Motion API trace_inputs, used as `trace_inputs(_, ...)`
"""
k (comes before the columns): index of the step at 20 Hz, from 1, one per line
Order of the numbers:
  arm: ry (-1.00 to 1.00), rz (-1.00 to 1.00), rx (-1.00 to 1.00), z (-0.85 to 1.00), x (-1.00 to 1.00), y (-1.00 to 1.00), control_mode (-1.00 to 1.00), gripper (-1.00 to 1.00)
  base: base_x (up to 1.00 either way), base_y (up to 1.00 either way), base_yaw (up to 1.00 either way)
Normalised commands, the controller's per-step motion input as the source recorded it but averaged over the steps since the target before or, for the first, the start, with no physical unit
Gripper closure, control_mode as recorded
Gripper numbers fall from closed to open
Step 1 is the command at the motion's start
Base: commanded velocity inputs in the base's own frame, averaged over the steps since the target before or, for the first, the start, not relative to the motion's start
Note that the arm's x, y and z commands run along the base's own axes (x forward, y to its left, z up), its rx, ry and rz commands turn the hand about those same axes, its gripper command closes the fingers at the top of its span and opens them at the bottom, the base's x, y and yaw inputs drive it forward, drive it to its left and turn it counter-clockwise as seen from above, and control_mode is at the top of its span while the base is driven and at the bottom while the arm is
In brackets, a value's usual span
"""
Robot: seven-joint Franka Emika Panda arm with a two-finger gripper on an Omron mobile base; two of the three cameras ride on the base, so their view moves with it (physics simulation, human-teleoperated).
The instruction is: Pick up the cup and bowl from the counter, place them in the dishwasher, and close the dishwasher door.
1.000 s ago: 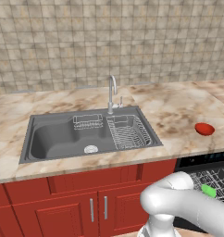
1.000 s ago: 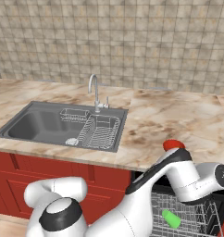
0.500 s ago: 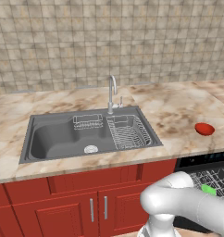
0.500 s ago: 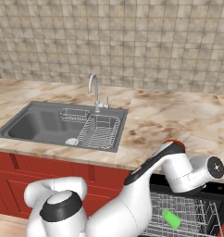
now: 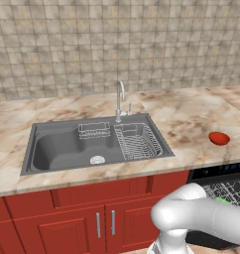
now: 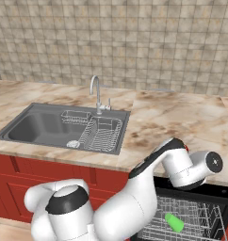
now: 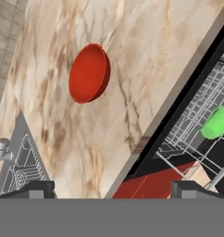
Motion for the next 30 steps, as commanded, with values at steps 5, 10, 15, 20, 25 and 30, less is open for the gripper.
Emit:
trace_inputs(5,0.00,0.00,0.00,0.00,0.31,0.00,-1.00,-1.00,0.00,0.00,0.00)
trace_inputs(10,0.00,0.00,0.00,0.00,0.28,0.00,-1.00,-1.00,0.00,0.00,0.00)
trace_inputs(15,0.00,0.00,0.00,-0.18,0.20,0.00,-1.00,-1.00,0.00,0.00,0.00)
trace_inputs(20,0.00,0.00,0.00,-0.24,0.20,0.00,-1.00,-1.00,0.00,0.00,0.00)
trace_inputs(25,0.00,0.00,0.01,-0.09,0.26,0.00,-1.00,-1.00,0.00,0.00,0.00)
trace_inputs(30,0.00,0.00,0.03,-0.07,0.29,0.00,-1.00,-1.00,0.00,0.00,0.00)
